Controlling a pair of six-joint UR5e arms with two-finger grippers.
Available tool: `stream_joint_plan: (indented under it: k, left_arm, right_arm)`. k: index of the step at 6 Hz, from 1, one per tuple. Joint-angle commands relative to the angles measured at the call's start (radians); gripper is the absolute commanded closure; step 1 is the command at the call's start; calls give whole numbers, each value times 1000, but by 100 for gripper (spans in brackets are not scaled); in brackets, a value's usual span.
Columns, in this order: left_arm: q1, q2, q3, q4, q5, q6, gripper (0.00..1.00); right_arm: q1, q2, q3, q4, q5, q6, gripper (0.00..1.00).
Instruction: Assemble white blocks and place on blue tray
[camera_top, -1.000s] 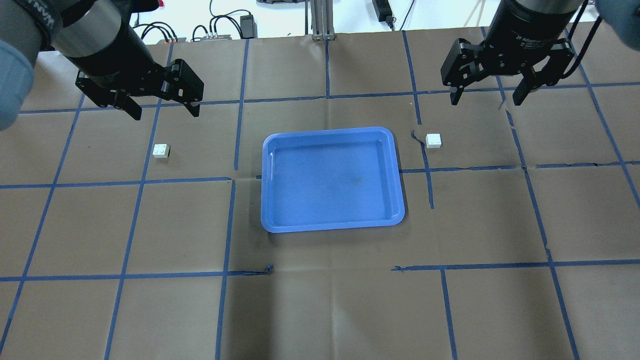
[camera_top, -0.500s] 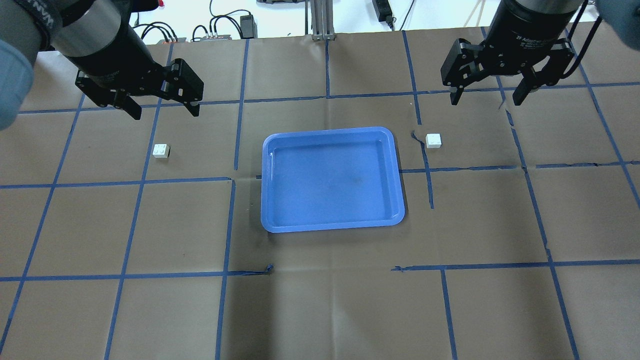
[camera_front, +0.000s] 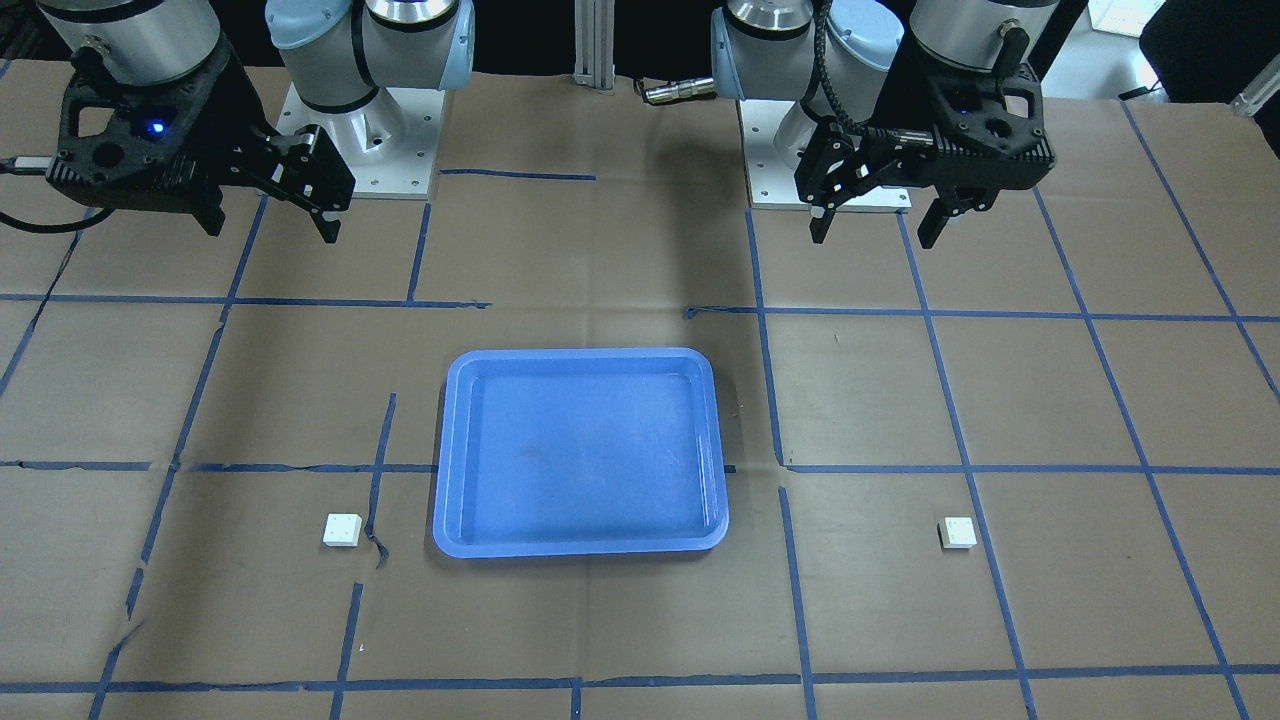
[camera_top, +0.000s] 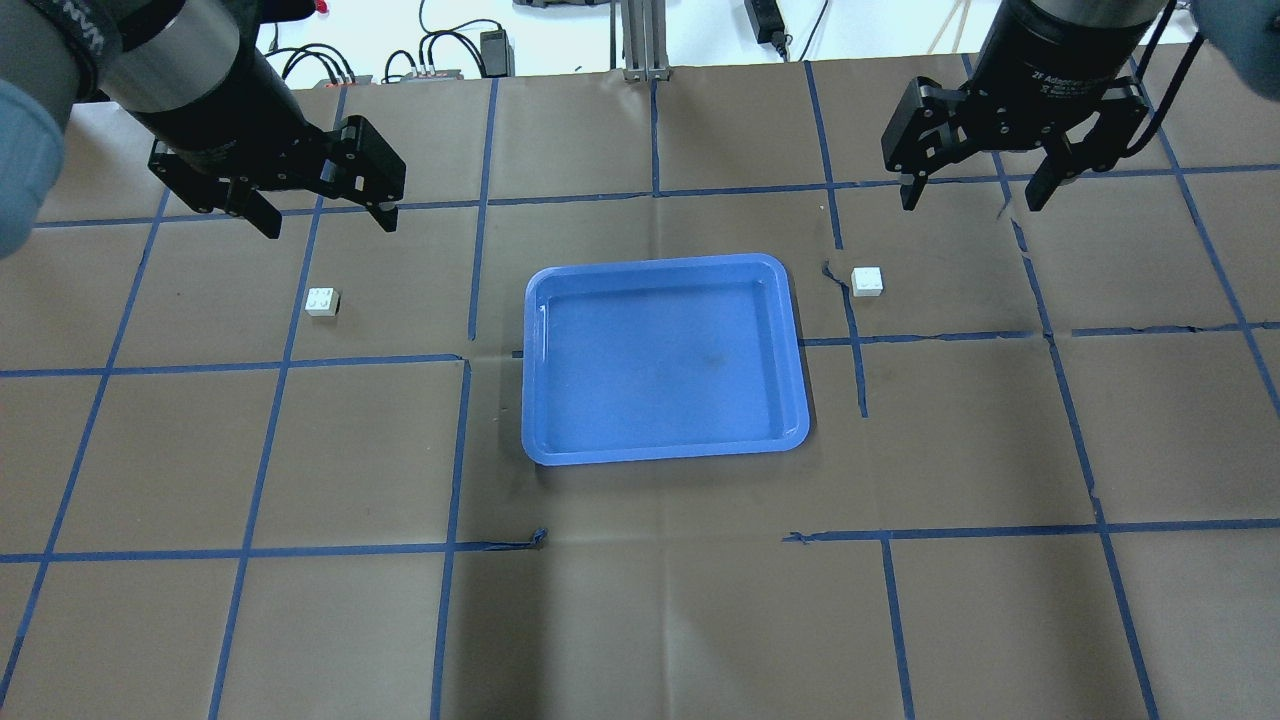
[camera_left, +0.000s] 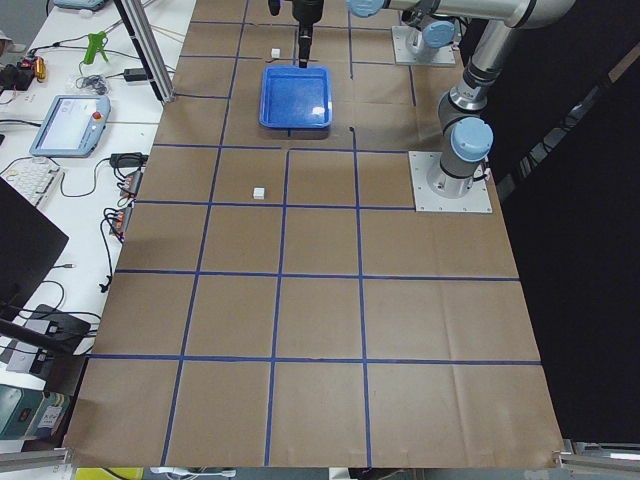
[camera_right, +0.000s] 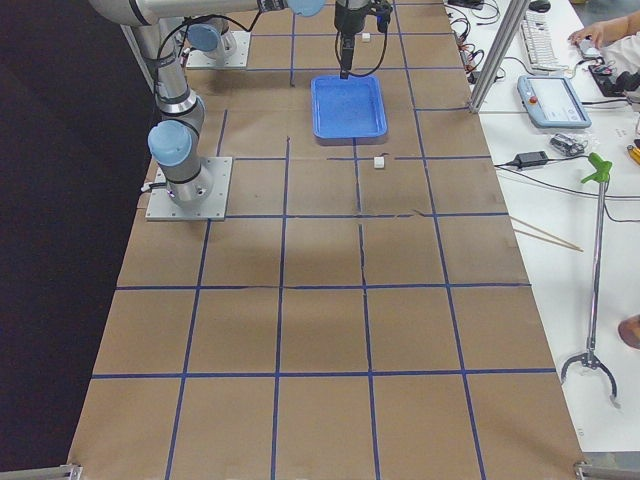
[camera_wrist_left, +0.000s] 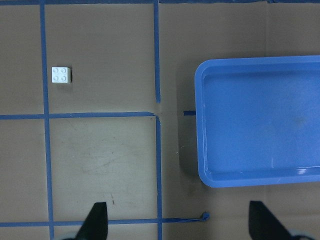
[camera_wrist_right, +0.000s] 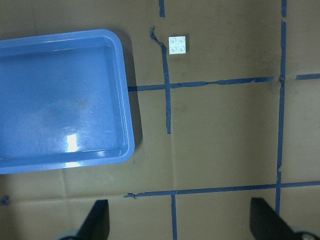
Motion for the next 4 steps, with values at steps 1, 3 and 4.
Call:
stream_joint_plan:
  k: [1, 3, 4]
  left_arm:
    - [4, 0, -8, 2, -5, 1, 0]
    - [39, -27, -35, 9, -6, 38, 0]
    - [101, -88, -34, 14, -11, 102, 0]
  right_arm:
    - [0, 0, 0, 0, 0, 0, 0]
    - [0, 0, 0, 0, 0, 0, 0]
    - [0, 0, 0, 0, 0, 0, 0]
